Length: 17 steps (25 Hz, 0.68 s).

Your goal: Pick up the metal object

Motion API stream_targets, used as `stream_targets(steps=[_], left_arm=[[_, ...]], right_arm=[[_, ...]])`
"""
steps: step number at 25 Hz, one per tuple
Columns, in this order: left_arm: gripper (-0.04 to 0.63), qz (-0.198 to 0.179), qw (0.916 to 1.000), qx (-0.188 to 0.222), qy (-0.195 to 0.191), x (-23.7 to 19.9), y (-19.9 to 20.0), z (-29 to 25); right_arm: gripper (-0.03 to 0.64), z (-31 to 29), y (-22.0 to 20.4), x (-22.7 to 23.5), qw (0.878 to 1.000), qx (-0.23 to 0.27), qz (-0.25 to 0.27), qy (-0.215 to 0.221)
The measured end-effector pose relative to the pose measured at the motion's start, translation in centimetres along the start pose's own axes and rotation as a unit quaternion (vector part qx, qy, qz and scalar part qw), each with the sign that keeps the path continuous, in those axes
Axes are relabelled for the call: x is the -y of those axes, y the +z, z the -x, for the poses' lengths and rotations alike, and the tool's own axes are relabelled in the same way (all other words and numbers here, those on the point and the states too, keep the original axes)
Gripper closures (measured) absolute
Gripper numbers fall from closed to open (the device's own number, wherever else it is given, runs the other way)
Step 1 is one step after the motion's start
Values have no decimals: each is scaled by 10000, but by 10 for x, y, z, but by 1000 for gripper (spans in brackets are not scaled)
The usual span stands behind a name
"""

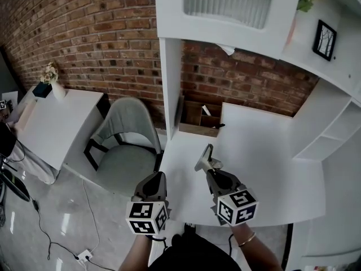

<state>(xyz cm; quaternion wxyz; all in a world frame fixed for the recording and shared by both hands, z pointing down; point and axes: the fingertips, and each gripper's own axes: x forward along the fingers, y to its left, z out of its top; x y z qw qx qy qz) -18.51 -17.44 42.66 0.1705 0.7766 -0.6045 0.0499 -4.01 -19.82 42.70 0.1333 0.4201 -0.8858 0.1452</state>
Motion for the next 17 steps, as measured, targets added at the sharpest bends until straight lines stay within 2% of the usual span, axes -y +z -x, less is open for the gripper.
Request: stream_targets(steps=[17], left_arm=[[586, -108, 9999, 105, -61, 10, -3, 30]], right_arm=[[611, 24, -4, -19, 9993, 63, 300, -217]])
